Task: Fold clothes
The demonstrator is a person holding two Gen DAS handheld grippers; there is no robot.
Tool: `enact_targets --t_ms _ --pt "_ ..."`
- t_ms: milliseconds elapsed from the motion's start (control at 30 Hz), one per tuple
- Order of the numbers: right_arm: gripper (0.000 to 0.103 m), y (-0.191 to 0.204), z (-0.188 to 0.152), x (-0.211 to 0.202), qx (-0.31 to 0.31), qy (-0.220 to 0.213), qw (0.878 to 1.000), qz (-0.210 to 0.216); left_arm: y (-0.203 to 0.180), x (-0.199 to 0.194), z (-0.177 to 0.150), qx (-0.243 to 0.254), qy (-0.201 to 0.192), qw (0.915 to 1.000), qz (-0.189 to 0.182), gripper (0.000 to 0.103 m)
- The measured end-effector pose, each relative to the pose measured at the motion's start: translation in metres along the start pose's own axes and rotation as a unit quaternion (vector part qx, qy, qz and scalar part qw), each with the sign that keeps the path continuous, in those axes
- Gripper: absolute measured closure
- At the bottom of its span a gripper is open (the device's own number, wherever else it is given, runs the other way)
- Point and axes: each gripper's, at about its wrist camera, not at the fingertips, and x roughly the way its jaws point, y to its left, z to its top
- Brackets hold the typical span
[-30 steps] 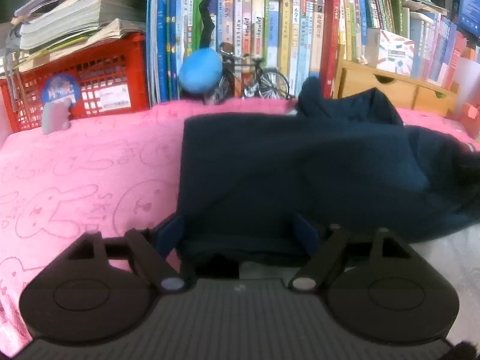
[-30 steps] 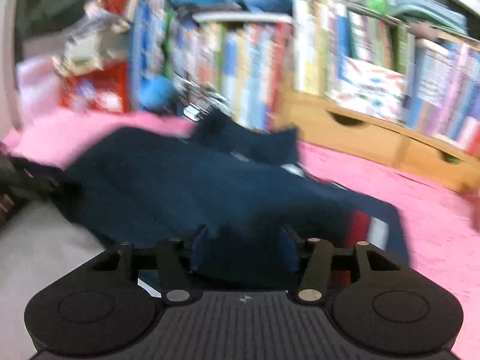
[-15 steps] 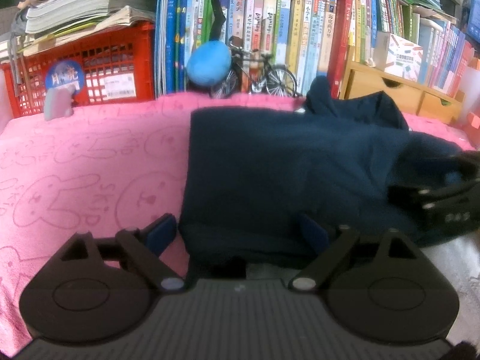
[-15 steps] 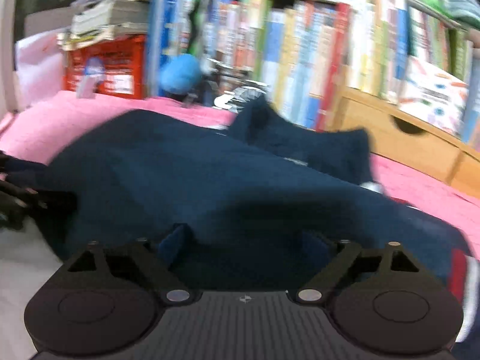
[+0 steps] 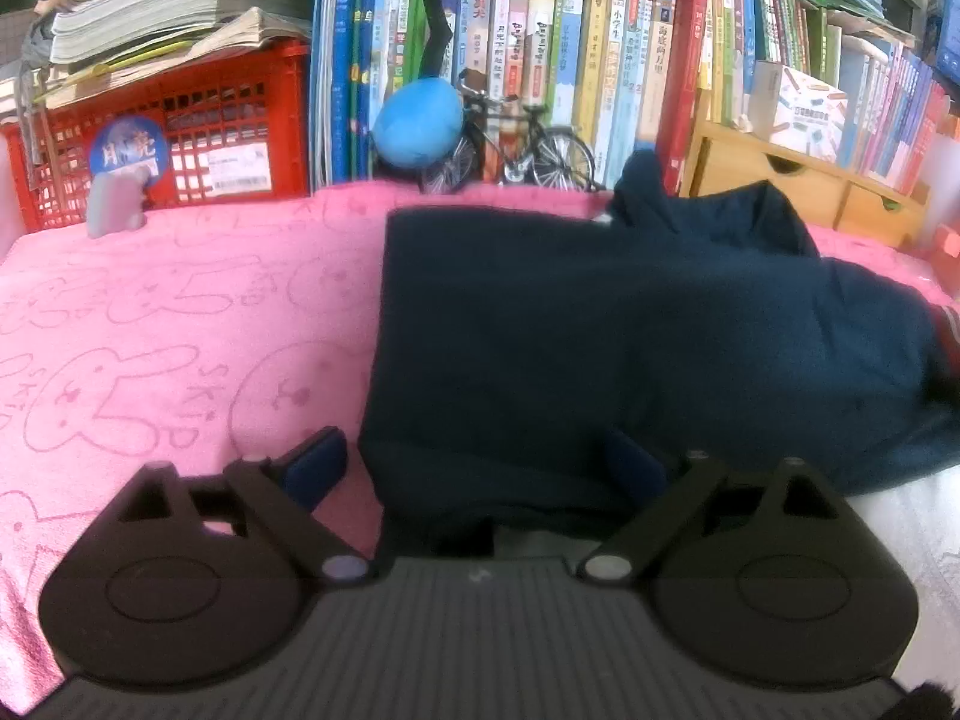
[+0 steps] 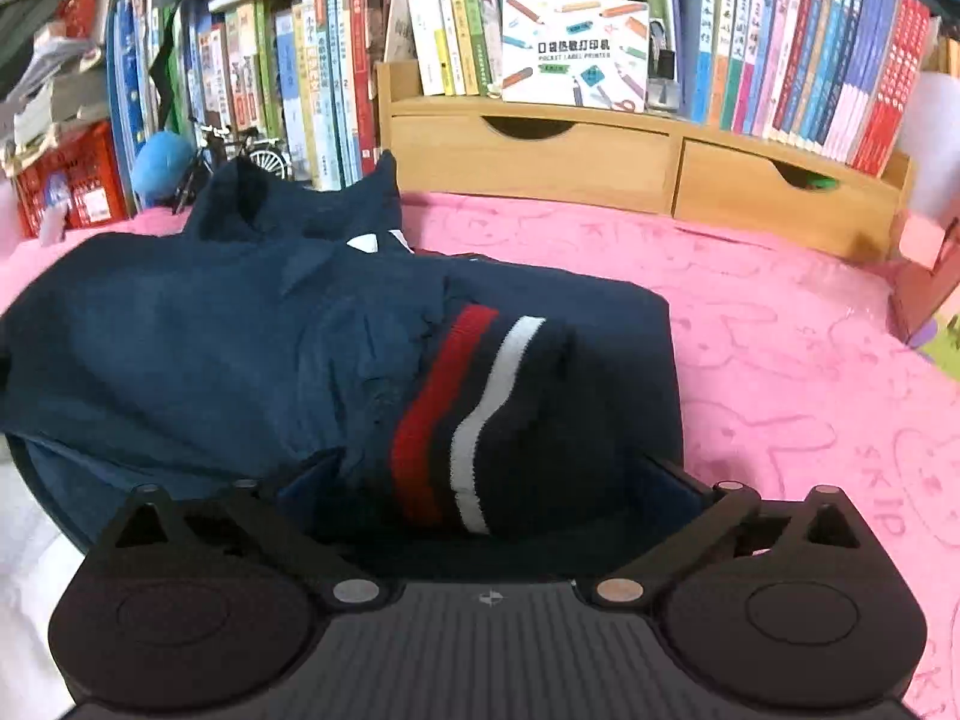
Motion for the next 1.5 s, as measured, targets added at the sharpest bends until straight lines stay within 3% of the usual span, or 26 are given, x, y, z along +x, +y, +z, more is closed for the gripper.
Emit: enact_targets --t_ms 200,533,600,700,833,1000,1100,1267,1367,1500 --pt "0.000 0.001 -0.001 -0.001 0.006 -0.001 1.000 0.003 -0.001 0.001 0.000 -0.001 0.003 0.9999 0.011 0.002" --pt "0.000 0.017 -0.005 -0.043 0.036 -0.072 0.997 -0.016 -0.011 0.000 0.000 0.021 -0.004 0.9991 0.036 0.000" --pt "0.000 0.025 0.000 -0.059 0.045 -0.104 0.994 -0.001 -0.011 0.000 0.001 0.022 -0.004 0.9990 0.038 0.000" --pt "0.000 0.050 0.019 -0.068 0.044 -0.126 0.989 0.060 -0.012 0.000 0.000 0.025 -0.005 0.9989 0.040 0.000" --pt "0.000 0.105 0.041 -0.042 0.006 -0.087 0.989 0.118 -0.013 0.000 0.000 0.028 -0.006 0.9987 0.043 0.000" --pt "0.000 0.149 0.036 0.001 -0.031 -0.022 0.991 0.128 -0.010 0.001 0.000 0.020 -0.004 0.9991 0.037 0.000" --pt "0.000 0.141 0.025 0.011 -0.053 0.000 0.993 0.103 -0.005 0.002 0.000 0.007 0.000 0.9996 0.027 0.000" --pt "0.004 0.085 0.018 -0.002 -0.034 0.007 0.997 0.069 -0.003 0.003 -0.001 0.000 0.003 0.9998 0.018 0.000" --pt "0.006 0.075 0.010 -0.012 -0.056 -0.004 0.995 0.083 -0.002 0.003 -0.001 -0.001 0.003 0.9999 0.016 0.000" --pt "0.000 0.082 0.005 -0.011 -0.078 -0.001 0.993 0.086 -0.002 0.003 -0.001 -0.001 0.001 0.9998 0.017 0.000"
